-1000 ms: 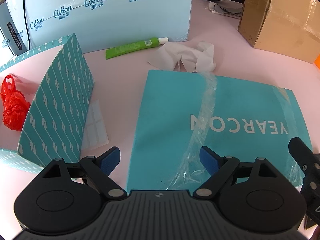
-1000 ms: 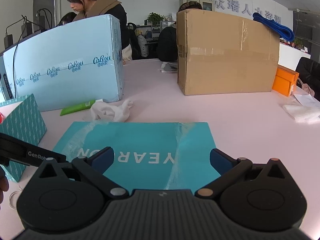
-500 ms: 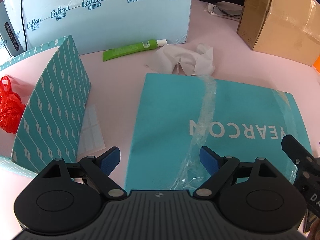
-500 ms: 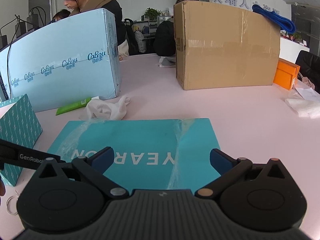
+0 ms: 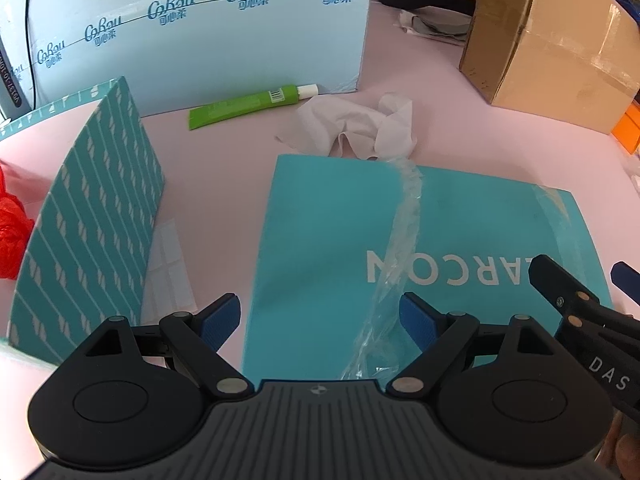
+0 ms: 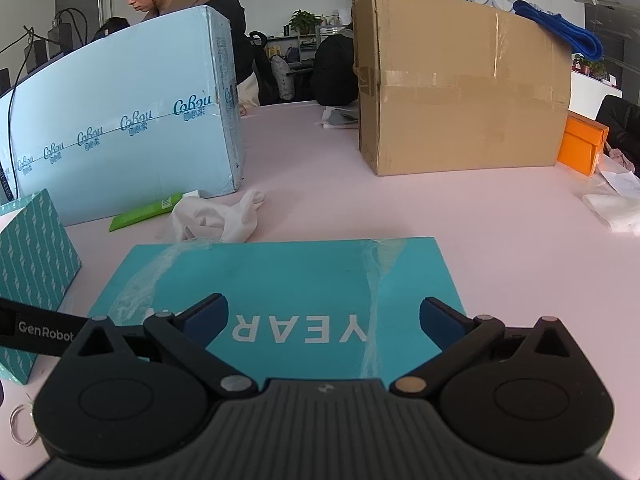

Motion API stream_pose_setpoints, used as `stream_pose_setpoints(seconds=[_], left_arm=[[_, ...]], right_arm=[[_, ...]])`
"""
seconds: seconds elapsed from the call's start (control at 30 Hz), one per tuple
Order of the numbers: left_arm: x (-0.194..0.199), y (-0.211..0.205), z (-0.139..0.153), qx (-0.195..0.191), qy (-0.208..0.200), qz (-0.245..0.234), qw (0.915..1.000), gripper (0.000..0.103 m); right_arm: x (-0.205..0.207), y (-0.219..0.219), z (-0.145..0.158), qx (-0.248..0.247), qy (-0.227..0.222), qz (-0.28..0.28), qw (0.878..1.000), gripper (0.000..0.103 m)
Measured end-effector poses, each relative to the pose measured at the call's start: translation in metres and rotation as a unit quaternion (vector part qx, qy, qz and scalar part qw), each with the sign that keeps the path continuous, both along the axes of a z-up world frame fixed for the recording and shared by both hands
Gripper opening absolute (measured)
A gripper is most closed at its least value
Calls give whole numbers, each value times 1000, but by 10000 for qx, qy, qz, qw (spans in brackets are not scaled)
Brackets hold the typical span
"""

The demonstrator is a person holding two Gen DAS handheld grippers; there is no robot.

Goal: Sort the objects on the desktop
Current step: 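Move both open tools toward the taped edge of the teal bag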

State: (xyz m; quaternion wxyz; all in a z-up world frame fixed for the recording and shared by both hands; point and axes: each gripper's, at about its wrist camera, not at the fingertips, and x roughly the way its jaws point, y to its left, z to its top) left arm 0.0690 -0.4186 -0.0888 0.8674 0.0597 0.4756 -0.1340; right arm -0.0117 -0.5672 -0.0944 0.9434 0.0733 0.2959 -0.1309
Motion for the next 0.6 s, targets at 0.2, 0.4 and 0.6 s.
stream_pose_setpoints(seconds=[0.2, 0.4, 0.6], left_arm=[[6, -6, -2, -67, 16, -35, 10000, 85], [9, -12, -5, -195, -64, -156, 9997, 85], [11, -17, -8, -274, -222, -223, 9991, 85]], right_arm=[[4, -6, -2, 44, 18, -80, 10000, 103], [9, -11, -5, 48, 9, -110, 9999, 103], [13, -14, -7, 4, -37, -135, 9999, 103]])
